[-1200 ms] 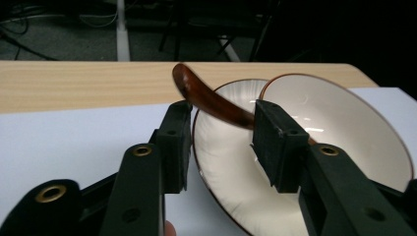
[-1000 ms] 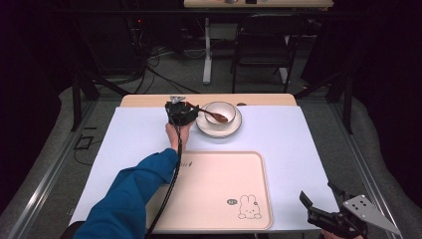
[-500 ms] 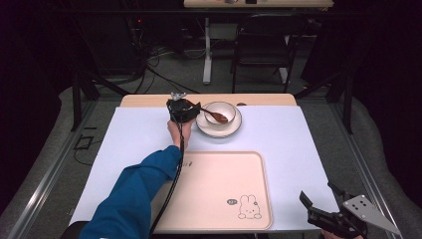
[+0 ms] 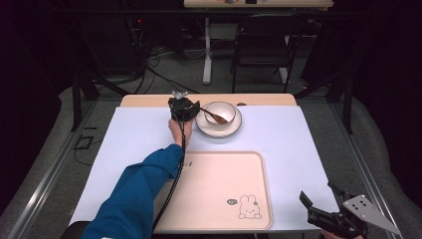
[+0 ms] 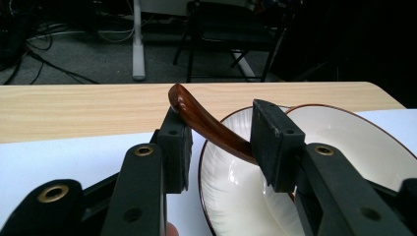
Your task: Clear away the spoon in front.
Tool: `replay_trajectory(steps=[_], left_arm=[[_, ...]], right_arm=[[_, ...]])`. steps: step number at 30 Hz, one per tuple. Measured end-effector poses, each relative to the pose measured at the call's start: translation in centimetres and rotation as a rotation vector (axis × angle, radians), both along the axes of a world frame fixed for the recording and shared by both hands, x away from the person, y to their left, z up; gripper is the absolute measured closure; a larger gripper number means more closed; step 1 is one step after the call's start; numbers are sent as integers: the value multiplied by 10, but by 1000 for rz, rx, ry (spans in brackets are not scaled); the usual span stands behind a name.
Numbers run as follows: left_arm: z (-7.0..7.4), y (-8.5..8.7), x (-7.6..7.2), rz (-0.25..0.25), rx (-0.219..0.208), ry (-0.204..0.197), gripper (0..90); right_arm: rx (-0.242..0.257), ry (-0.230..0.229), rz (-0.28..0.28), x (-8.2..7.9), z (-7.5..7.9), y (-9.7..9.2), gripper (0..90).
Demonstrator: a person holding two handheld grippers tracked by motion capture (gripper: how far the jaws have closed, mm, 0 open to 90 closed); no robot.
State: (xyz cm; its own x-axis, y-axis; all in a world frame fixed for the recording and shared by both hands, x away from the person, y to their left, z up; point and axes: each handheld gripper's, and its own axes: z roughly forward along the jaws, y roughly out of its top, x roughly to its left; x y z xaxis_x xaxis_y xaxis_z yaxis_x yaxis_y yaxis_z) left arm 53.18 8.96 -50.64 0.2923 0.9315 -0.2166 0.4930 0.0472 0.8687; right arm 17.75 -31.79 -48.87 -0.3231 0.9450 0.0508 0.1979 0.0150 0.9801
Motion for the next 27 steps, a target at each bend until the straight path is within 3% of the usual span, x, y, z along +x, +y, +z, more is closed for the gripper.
replay_trajectory(steps=[7, 12, 17, 23, 27], left_arm=[[2, -2, 1, -16, 10, -19, 618], [3, -2, 1, -23, -4, -26, 635], [5, -1, -2, -30, -51, -50, 676], [8, -4, -3, -39, -42, -66, 693], [12, -4, -5, -67, -59, -76, 712]], right_arm=[[2, 2, -1, 0, 0, 0, 43], [3, 0, -1, 0, 0, 0, 43], [2, -2, 0, 0, 0, 0, 43], [3, -2, 1, 0, 0, 0, 42], [5, 0, -1, 0, 0, 0, 41]])
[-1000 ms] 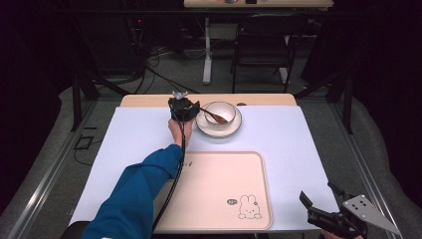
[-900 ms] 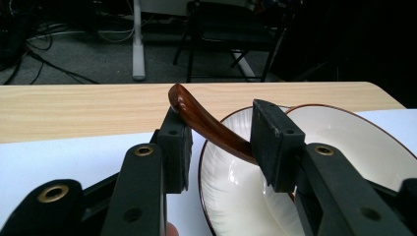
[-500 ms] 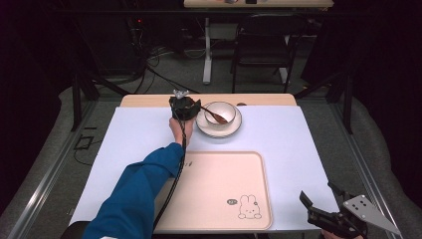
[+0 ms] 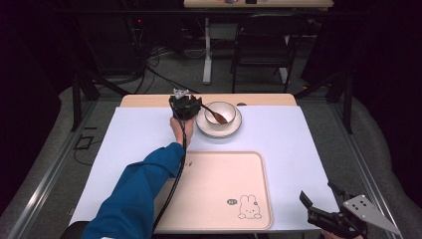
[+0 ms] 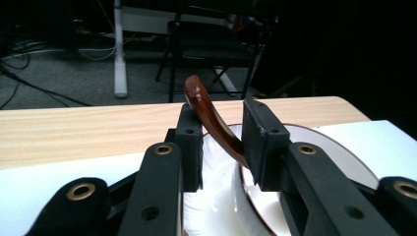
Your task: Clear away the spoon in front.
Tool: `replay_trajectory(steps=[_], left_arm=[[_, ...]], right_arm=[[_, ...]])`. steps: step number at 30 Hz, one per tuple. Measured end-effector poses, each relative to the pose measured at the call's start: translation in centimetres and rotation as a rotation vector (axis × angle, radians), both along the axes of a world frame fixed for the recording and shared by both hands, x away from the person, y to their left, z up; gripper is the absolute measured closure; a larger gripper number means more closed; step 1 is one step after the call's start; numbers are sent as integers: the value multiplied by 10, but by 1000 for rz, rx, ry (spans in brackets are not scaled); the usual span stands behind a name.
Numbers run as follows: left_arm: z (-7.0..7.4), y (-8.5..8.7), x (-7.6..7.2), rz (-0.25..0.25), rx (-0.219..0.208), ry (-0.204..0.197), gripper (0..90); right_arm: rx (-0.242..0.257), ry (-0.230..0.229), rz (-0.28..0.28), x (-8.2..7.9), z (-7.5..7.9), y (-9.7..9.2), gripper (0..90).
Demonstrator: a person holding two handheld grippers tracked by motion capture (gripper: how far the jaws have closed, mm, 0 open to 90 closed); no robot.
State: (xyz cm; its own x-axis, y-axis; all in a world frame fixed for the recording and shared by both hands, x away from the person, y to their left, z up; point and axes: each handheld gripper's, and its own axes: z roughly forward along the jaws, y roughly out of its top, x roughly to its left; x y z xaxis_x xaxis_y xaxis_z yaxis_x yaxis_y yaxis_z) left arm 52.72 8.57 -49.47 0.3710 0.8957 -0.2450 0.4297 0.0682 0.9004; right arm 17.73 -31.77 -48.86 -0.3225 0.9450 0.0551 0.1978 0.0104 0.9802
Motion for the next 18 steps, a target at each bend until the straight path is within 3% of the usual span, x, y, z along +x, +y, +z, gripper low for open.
replay_trajectory(steps=[7, 18], left_arm=[[9, -3, -5, -62, -30, -26, 772], [26, -12, -13, -144, -24, -58, 844]], right_arm=[[-2, -2, 1, 0, 0, 0, 42], [-4, -9, 4, 0, 0, 0, 42]])
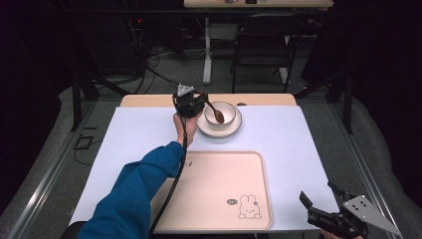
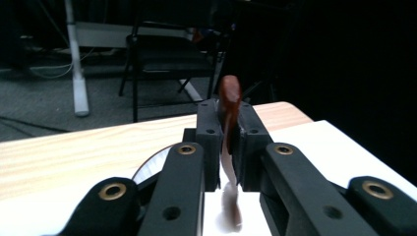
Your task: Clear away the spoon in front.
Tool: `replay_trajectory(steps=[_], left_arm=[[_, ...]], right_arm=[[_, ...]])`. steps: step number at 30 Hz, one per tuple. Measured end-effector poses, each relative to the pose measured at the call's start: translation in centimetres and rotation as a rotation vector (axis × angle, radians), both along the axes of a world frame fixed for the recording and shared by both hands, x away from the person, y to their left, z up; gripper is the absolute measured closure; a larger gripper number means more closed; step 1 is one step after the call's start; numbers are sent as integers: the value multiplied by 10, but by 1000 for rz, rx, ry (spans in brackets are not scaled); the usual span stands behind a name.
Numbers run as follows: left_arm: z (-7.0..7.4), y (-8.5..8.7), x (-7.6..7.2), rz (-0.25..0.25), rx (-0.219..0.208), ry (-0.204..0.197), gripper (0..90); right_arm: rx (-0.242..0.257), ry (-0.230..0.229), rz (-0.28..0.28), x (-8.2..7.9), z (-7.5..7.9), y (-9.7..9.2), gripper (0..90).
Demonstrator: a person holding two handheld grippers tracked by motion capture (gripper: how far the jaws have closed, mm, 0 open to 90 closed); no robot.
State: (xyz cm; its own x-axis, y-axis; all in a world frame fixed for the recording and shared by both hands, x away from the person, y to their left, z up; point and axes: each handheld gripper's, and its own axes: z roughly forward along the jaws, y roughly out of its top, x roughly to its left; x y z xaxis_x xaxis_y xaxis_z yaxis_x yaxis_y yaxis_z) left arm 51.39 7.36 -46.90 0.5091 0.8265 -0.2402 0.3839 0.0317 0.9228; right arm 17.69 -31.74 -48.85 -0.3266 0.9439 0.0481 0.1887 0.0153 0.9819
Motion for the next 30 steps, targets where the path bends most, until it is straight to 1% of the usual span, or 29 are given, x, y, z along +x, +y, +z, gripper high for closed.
replay_trajectory(steps=[1, 3, 9, 15, 17, 20, 21, 22, 24, 26, 30], left_arm=[[1, -1, -1, -1, 11, -10, 844], [3, -3, -2, -19, 28, -20, 845], [5, -4, -2, -41, 31, -22, 845], [12, -1, -2, -58, 50, -29, 845], [14, 0, -3, -62, 47, -31, 845], [20, 4, -3, -75, 54, -37, 845], [24, 7, -4, -82, 55, -40, 845], [24, 7, -4, -82, 55, -40, 845], [28, 9, -5, -95, 63, -37, 845], [34, 11, -6, -106, 73, -35, 845], [44, 18, -9, -123, 78, -43, 845]], right_arm=[[-1, 0, 0, 0, 0, 0, 42], [-1, 0, 1, 0, 0, 0, 42], [-1, 0, 0, 0, 0, 0, 42], [-1, 0, 0, 0, 0, 0, 42], [0, 1, 0, 0, 0, 0, 42], [0, 1, 1, 0, 0, 0, 43], [-3, -1, 1, 1, 0, 0, 42], [-3, -1, 1, 1, 0, 0, 42], [-3, -1, 1, 1, 0, 0, 42], [1, 1, 1, 1, 0, 0, 42], [0, 1, 1, 1, 0, 1, 43]])
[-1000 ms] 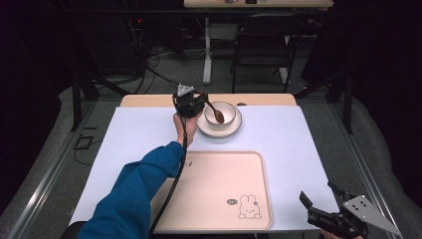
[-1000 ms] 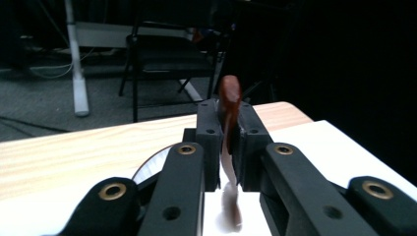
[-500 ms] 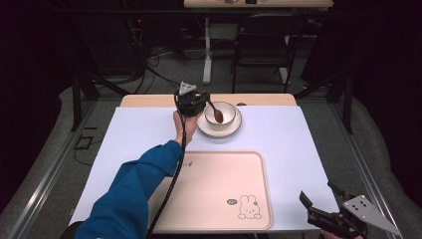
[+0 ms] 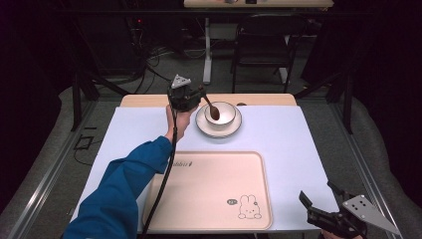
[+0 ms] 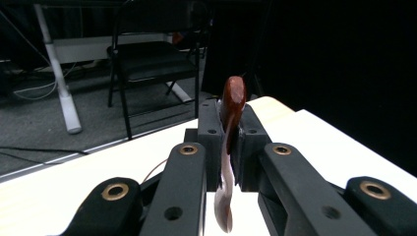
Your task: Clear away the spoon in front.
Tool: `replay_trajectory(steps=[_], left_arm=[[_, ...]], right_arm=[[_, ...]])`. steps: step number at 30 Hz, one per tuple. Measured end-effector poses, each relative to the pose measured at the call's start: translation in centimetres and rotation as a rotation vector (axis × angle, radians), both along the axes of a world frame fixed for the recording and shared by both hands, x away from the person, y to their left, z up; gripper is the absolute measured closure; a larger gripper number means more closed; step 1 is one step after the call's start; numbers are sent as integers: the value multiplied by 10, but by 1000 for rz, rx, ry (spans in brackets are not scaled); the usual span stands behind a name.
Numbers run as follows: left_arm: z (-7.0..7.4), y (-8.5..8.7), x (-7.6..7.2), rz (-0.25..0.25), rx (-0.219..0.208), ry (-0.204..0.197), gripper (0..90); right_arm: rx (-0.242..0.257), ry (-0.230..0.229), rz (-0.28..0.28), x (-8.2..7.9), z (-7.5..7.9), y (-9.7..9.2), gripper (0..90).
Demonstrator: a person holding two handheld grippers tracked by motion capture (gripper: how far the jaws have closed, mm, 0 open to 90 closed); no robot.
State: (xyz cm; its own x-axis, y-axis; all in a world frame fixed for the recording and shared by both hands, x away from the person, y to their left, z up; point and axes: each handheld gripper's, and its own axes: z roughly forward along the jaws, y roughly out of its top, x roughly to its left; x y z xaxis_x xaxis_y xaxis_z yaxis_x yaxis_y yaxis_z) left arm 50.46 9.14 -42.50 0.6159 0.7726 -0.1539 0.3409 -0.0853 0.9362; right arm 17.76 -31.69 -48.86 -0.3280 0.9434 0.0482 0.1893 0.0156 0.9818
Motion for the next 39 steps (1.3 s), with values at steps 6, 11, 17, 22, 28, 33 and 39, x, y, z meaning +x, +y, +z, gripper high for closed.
replay_trajectory(steps=[6, 11, 17, 22, 28, 33, 39], left_arm=[[17, 14, -9, -21, -5, -17, 845], [29, 25, -15, -30, 3, -29, 845], [36, 33, -24, -49, 10, -19, 846], [41, 41, -33, -70, 17, -26, 846], [44, 52, -44, -90, 33, -32, 846], [50, 64, -51, -90, 33, -32, 846], [56, 79, -62, -92, 38, -38, 846]], right_arm=[[-5, -4, 1, 0, 0, 0, 43], [-7, -3, 5, 1, 0, 1, 44], [-11, -4, 9, 2, 0, 1, 45], [-6, -4, 12, 3, 0, 2, 45], [-4, -5, 20, 6, 0, 3, 45], [-5, -3, 21, 6, 0, 4, 45], [-3, -6, 20, 5, 0, 3, 44]])
